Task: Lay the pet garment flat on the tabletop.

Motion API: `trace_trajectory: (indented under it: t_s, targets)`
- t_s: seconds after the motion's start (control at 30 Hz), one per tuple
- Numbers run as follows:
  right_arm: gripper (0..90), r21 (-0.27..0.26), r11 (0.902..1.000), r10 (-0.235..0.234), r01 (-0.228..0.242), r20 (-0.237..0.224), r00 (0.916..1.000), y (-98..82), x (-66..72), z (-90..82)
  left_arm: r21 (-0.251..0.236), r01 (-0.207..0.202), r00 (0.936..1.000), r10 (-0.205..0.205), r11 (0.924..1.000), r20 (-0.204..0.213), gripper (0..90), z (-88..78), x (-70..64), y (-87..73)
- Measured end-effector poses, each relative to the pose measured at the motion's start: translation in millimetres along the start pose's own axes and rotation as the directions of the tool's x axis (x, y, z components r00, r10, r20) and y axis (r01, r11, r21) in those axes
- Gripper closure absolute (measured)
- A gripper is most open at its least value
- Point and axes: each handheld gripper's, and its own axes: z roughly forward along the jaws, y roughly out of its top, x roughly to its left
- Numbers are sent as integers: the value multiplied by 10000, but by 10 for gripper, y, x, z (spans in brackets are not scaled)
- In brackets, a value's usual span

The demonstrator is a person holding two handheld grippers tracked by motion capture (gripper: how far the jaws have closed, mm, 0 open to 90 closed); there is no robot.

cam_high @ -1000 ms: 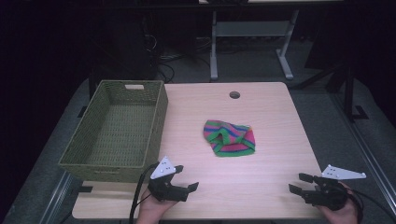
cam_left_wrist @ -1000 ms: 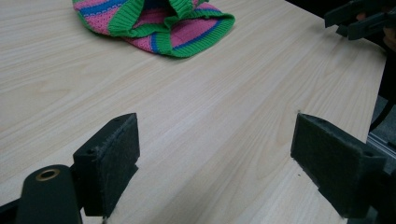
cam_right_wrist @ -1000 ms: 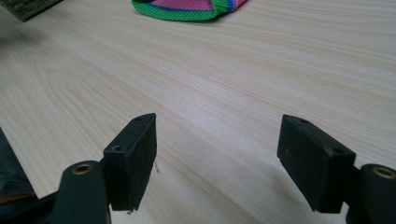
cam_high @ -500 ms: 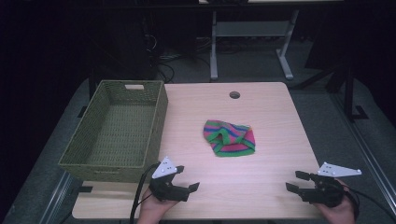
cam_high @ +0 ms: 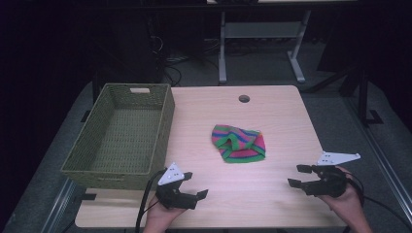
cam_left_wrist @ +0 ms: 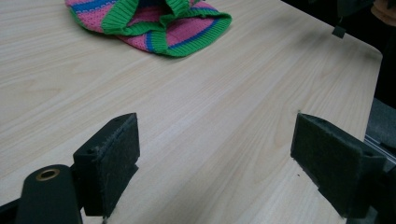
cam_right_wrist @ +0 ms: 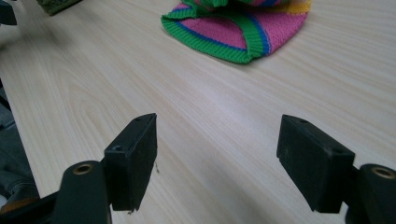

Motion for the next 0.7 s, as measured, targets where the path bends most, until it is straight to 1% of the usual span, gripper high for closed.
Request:
trace_trajectory:
  t_s: [0.03,0.13,0.17,0.2,0.23,0.27,0.3,0.33,0.4,0.43,0.5,0.57,0.6,0.63,0.67,0.7]
  targets:
    - [284,0,10000,0,0,0,10000,0,0,0,-11,22,10000,-22,10000,30,152,2,-1,-1]
    - [284,162,9999,-11,14,-191,9998,69,-12,25,-12,50,10000,-50,10000,71,153,10,-13,-5]
    - [284,365,9993,43,-30,-356,9994,106,-17,45,22,-32,10000,32,10000,40,152,12,-25,-7]
    - [284,486,9988,-30,47,-345,9994,128,-15,54,22,-32,10000,32,10000,40,152,12,-25,-7]
    - [284,486,9988,-30,47,-345,9994,128,-15,54,31,-77,10000,77,10000,32,152,12,-28,-6]
    - [282,506,9986,-160,179,-374,9992,149,-25,66,3,-69,10000,69,10000,30,152,12,-31,-8]
    - [282,589,9981,-145,170,-423,9990,176,-31,73,-10,-46,10000,46,10000,34,152,11,-30,-9]
    - [282,673,9976,-146,184,-562,9983,235,-51,89,-35,78,9999,-78,10000,114,152,15,-16,-5]
    - [282,811,9964,-201,252,-634,9978,306,-65,107,-61,123,9998,-122,9999,149,153,19,-2,-3]
    - [282,811,9964,-201,252,-634,9978,306,-65,107,-76,188,9997,-187,9998,166,153,22,2,0]
    - [282,796,9965,-195,263,-843,9963,383,-72,123,-103,164,9998,-163,9998,123,152,15,7,3]
    - [282,873,9949,-421,495,-844,9955,490,-74,152,-147,126,9999,-125,9998,92,152,-2,3,3]
    - [282,953,9937,-509,593,-885,9948,584,-68,170,-150,98,9999,-97,9998,91,153,-10,3,4]
    - [282,953,9937,-509,593,-885,9948,584,-68,170,-166,74,9999,-73,9998,81,153,-17,8,4]
    - [284,937,9926,-689,778,-950,9931,694,-59,198,-281,224,9997,-222,9994,60,153,-19,19,0]
    - [284,983,9917,-733,829,-977,9925,749,-52,215,-281,224,9997,-222,9994,60,152,-19,19,0]
